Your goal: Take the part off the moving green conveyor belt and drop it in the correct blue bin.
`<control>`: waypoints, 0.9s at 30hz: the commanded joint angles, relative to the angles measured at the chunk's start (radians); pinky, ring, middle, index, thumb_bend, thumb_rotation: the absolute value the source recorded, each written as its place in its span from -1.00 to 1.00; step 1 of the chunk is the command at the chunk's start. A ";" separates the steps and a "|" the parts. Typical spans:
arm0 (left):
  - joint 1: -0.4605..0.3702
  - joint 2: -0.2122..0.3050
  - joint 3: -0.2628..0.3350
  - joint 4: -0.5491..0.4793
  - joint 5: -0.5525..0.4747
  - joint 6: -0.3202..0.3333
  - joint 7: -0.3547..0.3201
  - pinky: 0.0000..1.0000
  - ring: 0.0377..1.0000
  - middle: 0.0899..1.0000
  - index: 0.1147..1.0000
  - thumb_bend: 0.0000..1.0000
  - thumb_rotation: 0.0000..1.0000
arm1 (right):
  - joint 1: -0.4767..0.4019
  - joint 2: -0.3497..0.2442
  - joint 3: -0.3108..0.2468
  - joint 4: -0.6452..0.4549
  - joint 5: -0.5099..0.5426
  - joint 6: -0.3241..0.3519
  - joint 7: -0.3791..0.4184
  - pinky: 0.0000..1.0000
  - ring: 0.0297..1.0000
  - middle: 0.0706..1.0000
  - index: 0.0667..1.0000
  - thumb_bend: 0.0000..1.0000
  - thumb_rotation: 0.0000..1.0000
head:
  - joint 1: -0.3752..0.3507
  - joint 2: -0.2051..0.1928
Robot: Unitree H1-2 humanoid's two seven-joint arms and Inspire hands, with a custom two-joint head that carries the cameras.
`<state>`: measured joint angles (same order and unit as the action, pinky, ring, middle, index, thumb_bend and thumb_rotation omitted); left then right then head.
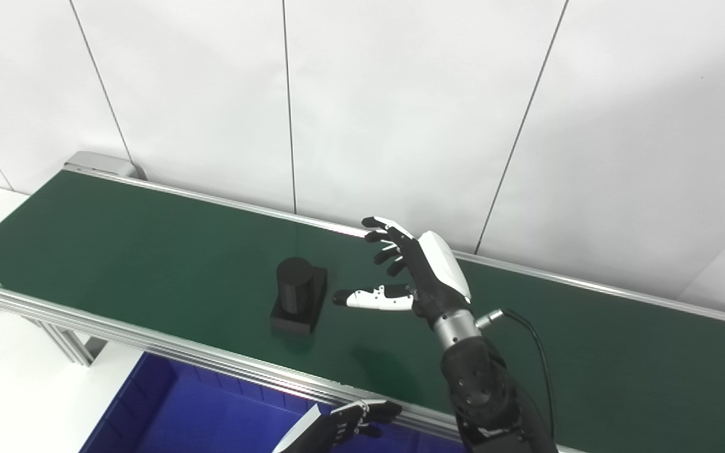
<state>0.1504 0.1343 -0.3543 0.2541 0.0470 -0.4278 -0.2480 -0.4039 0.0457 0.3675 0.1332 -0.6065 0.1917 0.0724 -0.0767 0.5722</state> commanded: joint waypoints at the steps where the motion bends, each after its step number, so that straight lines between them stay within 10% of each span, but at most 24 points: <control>1: -0.009 -0.002 0.001 -0.020 -0.002 -0.042 -0.002 0.54 0.67 0.69 0.58 0.80 -0.63 | -0.057 0.025 0.012 0.007 -0.007 0.011 -0.003 0.06 0.25 0.52 0.66 0.64 -0.30 | -0.003 0.002; 27: -0.016 -0.004 -0.028 -0.039 0.105 -0.040 0.007 0.54 0.66 0.70 0.60 0.78 -0.52 | -0.209 0.070 0.060 0.398 0.018 -0.043 -0.065 0.09 0.32 0.59 0.63 0.59 -0.47 | -0.007 0.029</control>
<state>0.1439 0.1329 -0.3798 0.2490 0.1489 -0.4284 -0.2447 -0.5610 0.0924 0.4194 0.5362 -0.5833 0.1897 0.0297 -0.0844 0.6013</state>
